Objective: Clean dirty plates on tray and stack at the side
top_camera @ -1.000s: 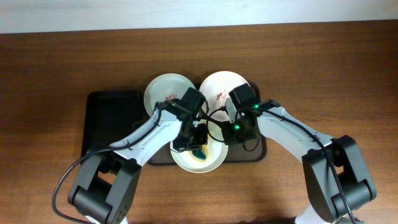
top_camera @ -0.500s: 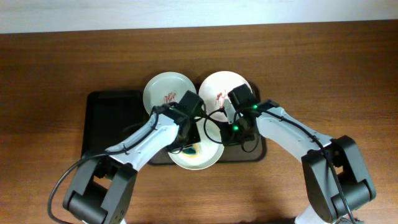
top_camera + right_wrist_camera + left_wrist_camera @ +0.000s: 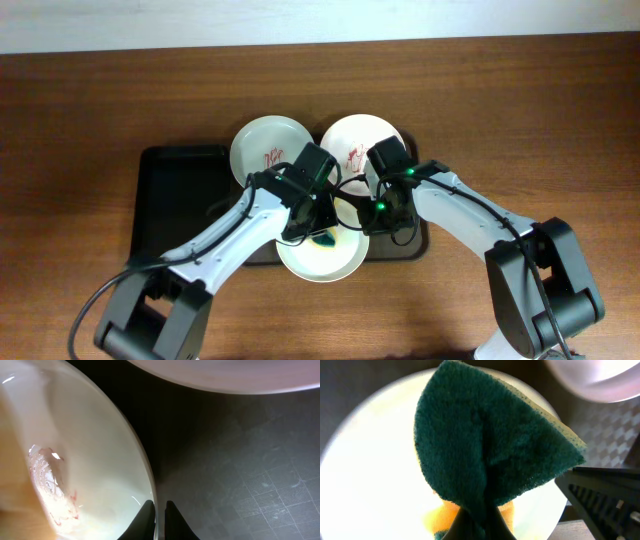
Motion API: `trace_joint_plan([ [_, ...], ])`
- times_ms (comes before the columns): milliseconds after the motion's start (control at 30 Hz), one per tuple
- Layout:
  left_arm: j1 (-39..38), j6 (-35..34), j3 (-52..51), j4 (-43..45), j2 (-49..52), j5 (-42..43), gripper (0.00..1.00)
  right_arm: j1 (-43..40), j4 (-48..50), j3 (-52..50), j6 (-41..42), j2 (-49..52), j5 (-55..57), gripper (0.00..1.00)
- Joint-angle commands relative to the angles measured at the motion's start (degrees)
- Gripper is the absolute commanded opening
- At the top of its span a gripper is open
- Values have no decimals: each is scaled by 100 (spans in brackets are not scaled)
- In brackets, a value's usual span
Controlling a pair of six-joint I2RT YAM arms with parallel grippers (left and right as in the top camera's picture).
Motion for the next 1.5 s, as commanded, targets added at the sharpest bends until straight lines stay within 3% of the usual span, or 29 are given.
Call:
trace_joint_plan([
  [0,-39,-411,-42,11,205,369,0,15,7,33,127,24,107,11],
  [133,-70,-551,-42,-4,426,669,0,15,20,33,127,24,83,15],
  [267,-343,-551,-42,83,616,688,0,15,17,33,125,24,85,4],
  [533,57,-723,-46,-647,809,-863,0,15,-4,33,125,24,90,4],
  [700,498,-713,-46,-876,809,-1064,0,15,-7,33,125,24,90,4],
  [867,876,133,-4,-916,745,-999,0,15,-7,33,122,24,90,4],
  [933,870,1019,168,-726,476,-404,0,15,-7,33,122,24,92,4],
  [1033,870,1606,422,-498,-264,9,0,15,-7,33,125,24,94,4],
  [1167,861,1602,413,-496,-450,131,0,15,-2,33,122,24,92,4],
  [1333,485,564,330,-433,-109,81,0,15,-4,33,122,24,92,4],
  [1467,66,205,330,-409,516,83,0,15,-4,33,122,24,92,4],
])
